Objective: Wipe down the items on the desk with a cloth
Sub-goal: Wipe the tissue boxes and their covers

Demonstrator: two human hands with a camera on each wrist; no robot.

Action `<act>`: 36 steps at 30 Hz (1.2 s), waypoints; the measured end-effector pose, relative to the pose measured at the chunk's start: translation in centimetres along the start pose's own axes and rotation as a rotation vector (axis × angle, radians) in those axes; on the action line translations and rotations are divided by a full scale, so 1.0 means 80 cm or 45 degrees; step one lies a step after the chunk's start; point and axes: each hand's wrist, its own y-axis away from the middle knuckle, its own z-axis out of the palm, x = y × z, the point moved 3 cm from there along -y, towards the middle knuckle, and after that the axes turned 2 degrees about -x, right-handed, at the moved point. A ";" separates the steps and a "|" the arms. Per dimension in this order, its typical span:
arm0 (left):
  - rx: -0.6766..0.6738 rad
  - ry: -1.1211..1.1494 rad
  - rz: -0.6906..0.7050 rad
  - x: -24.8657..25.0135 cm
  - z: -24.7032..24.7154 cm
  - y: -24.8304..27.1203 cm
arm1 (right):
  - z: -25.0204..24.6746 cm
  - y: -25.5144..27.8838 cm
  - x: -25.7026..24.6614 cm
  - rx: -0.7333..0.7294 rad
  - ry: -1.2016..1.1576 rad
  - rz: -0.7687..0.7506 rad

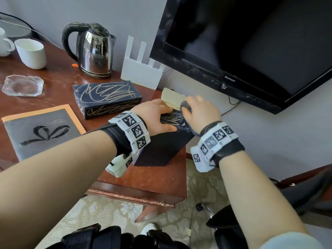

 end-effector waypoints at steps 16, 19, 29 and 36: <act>0.050 0.067 -0.014 -0.004 0.003 0.001 | -0.002 -0.006 -0.019 0.059 -0.002 0.004; 0.057 0.086 -0.014 -0.004 0.003 -0.001 | -0.010 0.024 -0.018 0.069 -0.069 -0.143; 0.032 0.055 -0.008 -0.005 0.000 -0.001 | -0.020 0.005 0.001 0.198 -0.305 0.218; -0.005 0.059 0.054 -0.011 0.002 -0.001 | 0.009 0.038 -0.021 0.325 -0.400 0.159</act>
